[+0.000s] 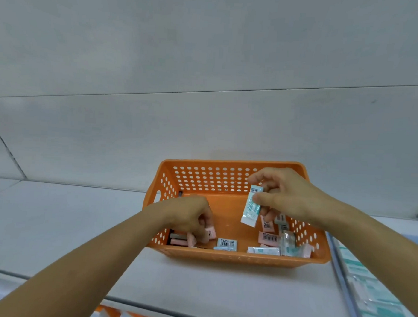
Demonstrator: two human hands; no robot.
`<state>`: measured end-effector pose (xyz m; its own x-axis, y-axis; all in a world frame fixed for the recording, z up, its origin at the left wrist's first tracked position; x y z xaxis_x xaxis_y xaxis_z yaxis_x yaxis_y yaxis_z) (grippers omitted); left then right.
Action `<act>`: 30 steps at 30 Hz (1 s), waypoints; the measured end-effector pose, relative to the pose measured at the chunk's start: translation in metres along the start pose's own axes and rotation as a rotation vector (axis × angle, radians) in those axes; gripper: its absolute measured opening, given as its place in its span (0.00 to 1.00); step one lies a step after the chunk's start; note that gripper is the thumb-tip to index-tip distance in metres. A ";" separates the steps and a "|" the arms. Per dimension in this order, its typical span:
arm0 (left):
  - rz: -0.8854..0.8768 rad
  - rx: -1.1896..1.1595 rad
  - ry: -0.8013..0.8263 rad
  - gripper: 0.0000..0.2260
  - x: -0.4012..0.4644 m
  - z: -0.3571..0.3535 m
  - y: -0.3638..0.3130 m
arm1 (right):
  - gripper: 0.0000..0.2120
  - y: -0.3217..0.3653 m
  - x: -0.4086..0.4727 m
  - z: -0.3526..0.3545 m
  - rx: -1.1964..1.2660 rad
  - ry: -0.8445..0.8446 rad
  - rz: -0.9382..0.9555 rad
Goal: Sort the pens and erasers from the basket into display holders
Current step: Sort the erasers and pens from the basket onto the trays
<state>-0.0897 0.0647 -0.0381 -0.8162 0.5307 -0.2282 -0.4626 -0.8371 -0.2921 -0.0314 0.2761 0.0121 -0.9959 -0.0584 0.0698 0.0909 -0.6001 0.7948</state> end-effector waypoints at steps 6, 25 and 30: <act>0.045 -0.567 -0.420 0.07 -0.019 0.028 -0.014 | 0.12 0.002 -0.013 0.017 0.188 -0.095 0.061; 0.024 -1.966 -0.401 0.04 0.042 -0.021 -0.283 | 0.06 -0.108 -0.103 0.161 0.947 -0.384 -0.130; 0.100 -2.003 -0.280 0.03 0.067 -0.062 -0.336 | 0.10 -0.158 -0.131 0.201 0.978 -0.529 -0.238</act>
<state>0.0325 0.3895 -0.0130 -0.9212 0.3048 -0.2417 0.3767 0.5445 -0.7494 0.0836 0.5386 -0.0017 -0.8854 0.4571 -0.0844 0.0878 0.3429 0.9353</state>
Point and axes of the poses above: each hand's wrist, its own x-axis towards the middle knuckle, its own z-axis out of the back of the hand, y = z × x, the point moved 2 cm from there along x, towards the middle knuckle, and after that the axes turned 8 degrees about -y, right-handed, at the moved point
